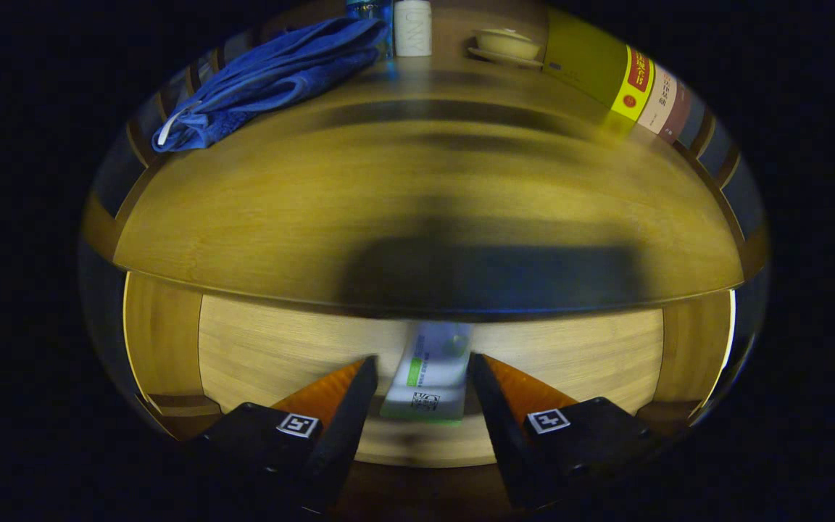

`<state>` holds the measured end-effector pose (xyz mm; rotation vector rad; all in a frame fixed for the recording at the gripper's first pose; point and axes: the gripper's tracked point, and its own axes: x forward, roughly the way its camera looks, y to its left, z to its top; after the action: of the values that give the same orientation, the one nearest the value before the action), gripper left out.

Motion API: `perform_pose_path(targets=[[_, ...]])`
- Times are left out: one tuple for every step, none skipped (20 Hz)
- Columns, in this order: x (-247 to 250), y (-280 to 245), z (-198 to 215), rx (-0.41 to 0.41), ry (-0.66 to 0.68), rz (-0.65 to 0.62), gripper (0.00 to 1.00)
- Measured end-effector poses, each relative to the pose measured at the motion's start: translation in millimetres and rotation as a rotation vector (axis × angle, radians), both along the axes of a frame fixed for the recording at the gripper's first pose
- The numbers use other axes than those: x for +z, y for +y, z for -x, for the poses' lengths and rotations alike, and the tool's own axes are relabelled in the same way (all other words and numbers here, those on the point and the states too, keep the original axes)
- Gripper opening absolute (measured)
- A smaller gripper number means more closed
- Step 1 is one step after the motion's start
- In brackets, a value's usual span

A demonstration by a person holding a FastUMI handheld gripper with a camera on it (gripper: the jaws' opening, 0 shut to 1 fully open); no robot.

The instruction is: Pull open the drawer, take out the items inside it, and place them on the countertop above the cabinet.

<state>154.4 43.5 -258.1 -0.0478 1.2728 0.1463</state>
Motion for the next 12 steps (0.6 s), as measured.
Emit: perform_pose_path(targets=[[-2,-3,-3,-0.008,0.003,0.008,0.86],[-2,-5,-5,-0.017,0.008,0.009,0.81],[-1,-6,-10,-0.017,-0.004,0.009,0.77],[0,-7,-13,-0.014,0.001,0.007,0.73],[3,-8,-17,-0.014,-0.006,0.007,0.72],[7,-8,-22,0.003,-0.019,0.002,0.71],[11,-9,-27,0.015,-0.034,0.003,0.65],[16,-11,-32,0.02,-0.05,0.007,0.6],[23,-13,-37,0.035,-0.056,0.013,0.55],[28,-14,-42,0.04,-0.062,0.008,0.5],[41,-14,-46,0.042,-0.068,-0.007,0.44],[54,-13,-52,0.042,-0.072,-0.027,0.45]])
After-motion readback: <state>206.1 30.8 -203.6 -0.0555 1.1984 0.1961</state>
